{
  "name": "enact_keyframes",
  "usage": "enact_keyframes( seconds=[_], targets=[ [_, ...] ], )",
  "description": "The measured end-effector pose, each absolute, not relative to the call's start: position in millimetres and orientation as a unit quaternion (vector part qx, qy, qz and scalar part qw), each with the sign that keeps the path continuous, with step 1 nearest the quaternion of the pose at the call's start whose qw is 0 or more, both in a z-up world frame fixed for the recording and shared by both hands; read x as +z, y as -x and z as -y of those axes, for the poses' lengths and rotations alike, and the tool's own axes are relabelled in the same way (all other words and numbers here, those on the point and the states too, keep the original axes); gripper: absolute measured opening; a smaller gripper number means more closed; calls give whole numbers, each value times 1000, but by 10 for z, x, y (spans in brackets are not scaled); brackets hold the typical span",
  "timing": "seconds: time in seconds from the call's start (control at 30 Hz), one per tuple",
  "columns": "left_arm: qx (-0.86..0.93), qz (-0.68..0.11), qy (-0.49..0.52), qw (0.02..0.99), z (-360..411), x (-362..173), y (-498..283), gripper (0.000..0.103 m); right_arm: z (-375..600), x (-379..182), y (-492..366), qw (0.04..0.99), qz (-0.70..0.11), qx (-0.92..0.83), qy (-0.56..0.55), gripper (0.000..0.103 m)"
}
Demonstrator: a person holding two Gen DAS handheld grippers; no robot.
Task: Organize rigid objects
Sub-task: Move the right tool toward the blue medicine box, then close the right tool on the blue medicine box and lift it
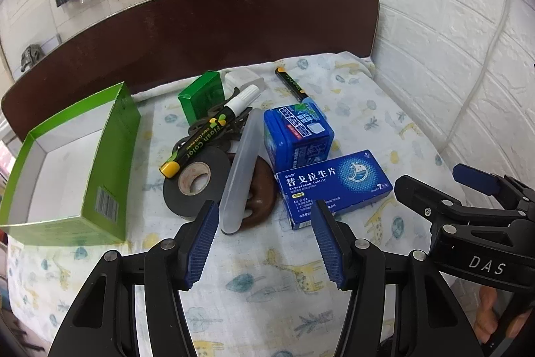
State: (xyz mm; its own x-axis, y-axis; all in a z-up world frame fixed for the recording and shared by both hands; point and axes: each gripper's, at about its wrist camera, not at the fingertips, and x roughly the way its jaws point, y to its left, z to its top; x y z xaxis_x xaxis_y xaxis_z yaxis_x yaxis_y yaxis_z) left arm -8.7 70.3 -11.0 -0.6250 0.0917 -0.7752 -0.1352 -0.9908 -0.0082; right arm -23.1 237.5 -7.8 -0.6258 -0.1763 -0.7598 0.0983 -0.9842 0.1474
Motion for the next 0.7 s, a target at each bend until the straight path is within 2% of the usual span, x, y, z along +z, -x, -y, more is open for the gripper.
enact_keyframes(
  seconds=[0.07, 0.13, 0.23, 0.4, 0.43, 0.5, 0.6, 0.7],
  targets=[
    [900, -20, 430, 72, -729, -121, 107, 58, -2403, -80, 237, 84, 52, -899, -426, 90],
    [895, -8, 438, 85, -749, -146, 151, 58, -2427, -94, 260, 102, 66, -894, -431, 65],
    [886, 25, 453, 99, -723, -203, 235, 58, -2470, -168, 333, 134, 102, -875, -454, 51],
    [867, 55, 481, 115, -687, -305, 362, 48, -2431, -241, 401, 156, 94, -867, -463, 50],
    [863, 63, 488, 117, -675, -330, 386, 41, -2434, -252, 429, 163, 97, -864, -466, 50],
    [852, 76, 502, 126, -662, -382, 438, 36, -2428, -271, 482, 175, 105, -860, -468, 49],
    [842, 91, 516, 130, -652, -444, 493, 34, -2407, -283, 551, 178, 96, -859, -470, 44],
    [840, 90, 519, 132, -664, -473, 550, 34, -2403, -309, 611, 181, 90, -856, -475, 43]
  ],
)
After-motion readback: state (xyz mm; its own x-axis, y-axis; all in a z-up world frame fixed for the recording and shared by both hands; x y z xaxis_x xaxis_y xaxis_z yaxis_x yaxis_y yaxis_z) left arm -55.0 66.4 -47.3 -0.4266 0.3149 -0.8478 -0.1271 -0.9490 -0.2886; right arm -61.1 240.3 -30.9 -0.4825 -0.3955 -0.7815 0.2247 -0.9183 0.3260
